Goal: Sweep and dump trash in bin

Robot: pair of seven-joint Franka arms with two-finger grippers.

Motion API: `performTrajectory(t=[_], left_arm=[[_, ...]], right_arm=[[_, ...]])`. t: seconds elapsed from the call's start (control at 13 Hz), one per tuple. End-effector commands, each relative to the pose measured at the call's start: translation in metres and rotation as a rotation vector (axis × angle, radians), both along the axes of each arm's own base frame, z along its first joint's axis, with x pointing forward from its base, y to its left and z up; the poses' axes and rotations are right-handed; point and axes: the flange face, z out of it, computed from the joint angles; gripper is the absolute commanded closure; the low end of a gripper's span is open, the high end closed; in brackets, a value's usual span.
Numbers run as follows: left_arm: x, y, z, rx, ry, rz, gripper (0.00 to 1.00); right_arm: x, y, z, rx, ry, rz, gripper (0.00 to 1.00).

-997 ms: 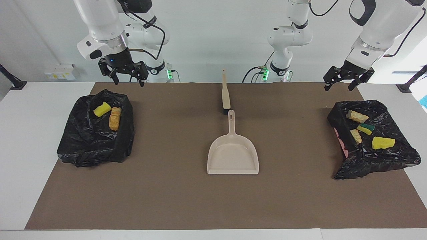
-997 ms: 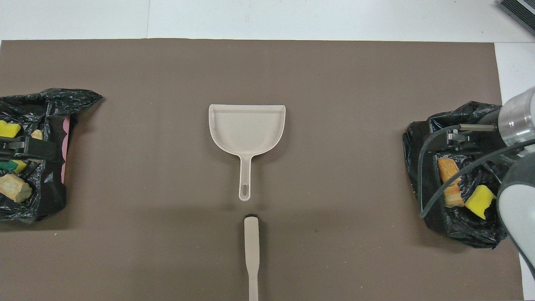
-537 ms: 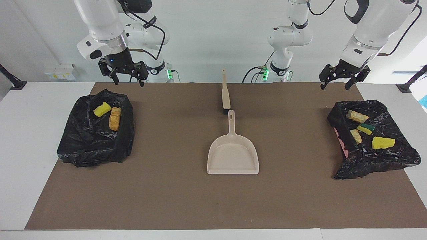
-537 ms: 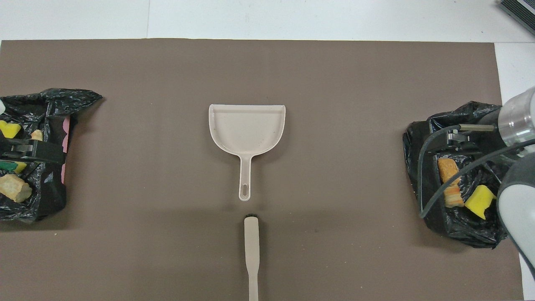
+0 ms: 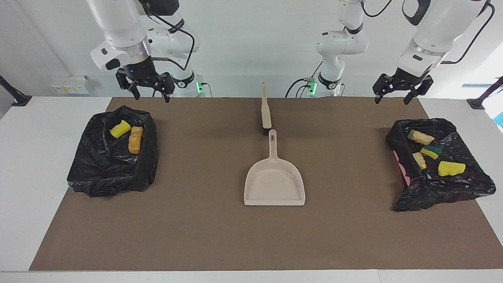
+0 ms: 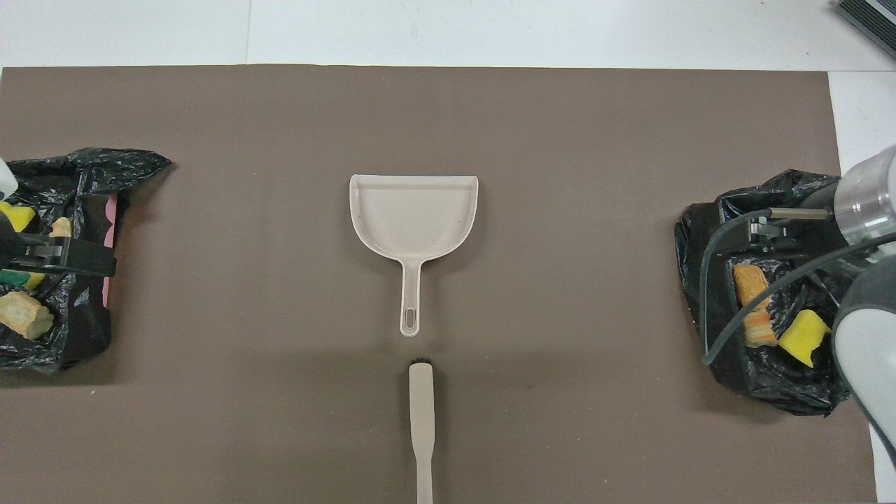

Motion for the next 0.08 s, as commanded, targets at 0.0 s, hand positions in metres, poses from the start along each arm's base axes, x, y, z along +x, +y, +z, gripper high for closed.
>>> performTrajectory(t=[0.0], left_arm=[[-0.0046,0.0000,0.0033,0.014,-0.001,-0.013,0.00]], right_arm=[[-0.0032,-0.0014,-0.0009,0.015,-0.006,0.010,0.00]])
